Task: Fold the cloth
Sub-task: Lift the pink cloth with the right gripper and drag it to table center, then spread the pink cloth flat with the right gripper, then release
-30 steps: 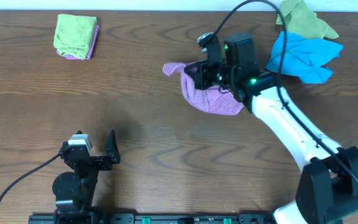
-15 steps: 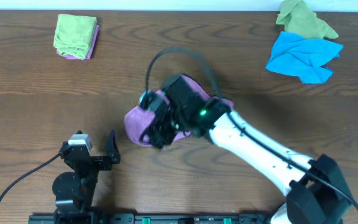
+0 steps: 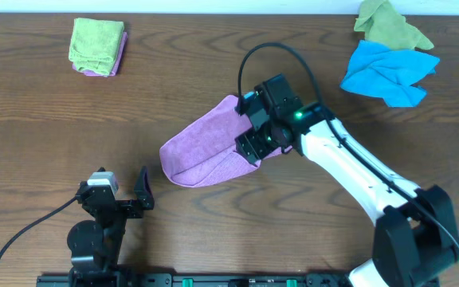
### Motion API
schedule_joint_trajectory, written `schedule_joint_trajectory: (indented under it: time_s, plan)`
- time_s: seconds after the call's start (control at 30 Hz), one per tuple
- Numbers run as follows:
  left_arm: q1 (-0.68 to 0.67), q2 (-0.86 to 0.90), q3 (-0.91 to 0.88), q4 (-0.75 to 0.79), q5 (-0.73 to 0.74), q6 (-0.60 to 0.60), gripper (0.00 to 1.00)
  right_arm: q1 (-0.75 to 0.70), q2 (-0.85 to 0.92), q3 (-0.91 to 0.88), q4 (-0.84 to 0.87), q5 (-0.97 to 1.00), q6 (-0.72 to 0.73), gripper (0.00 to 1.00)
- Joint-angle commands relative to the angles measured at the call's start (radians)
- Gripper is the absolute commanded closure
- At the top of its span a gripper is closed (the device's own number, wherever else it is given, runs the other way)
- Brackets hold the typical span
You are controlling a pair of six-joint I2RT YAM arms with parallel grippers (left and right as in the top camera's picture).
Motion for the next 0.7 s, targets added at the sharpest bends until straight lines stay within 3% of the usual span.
schedule_joint_trajectory:
  time_s: [0.0, 0.23, 0.4, 0.57, 0.67]
  plan:
    - [0.005, -0.006, -0.026, -0.009, 0.003, -0.003, 0.05, 0.023, 0.048, -0.018, -0.016, -0.056, -0.148, 0.16]
    - [0.005, -0.006, -0.026, -0.009, 0.003, -0.003, 0.05, 0.032, 0.163, -0.019, -0.005, -0.109, -0.167, 0.17]
    - [0.005, -0.006, -0.026, -0.009, 0.003, -0.003, 0.05, 0.044, 0.182, -0.019, 0.009, -0.117, -0.166, 0.4]
    - [0.005, -0.006, -0.026, -0.009, 0.003, -0.003, 0.04, 0.053, 0.182, -0.019, 0.011, -0.128, -0.153, 0.84]
    - [0.005, -0.006, -0.026, -0.009, 0.003, -0.003, 0.05, 0.06, 0.182, -0.019, 0.01, -0.161, -0.146, 0.99]
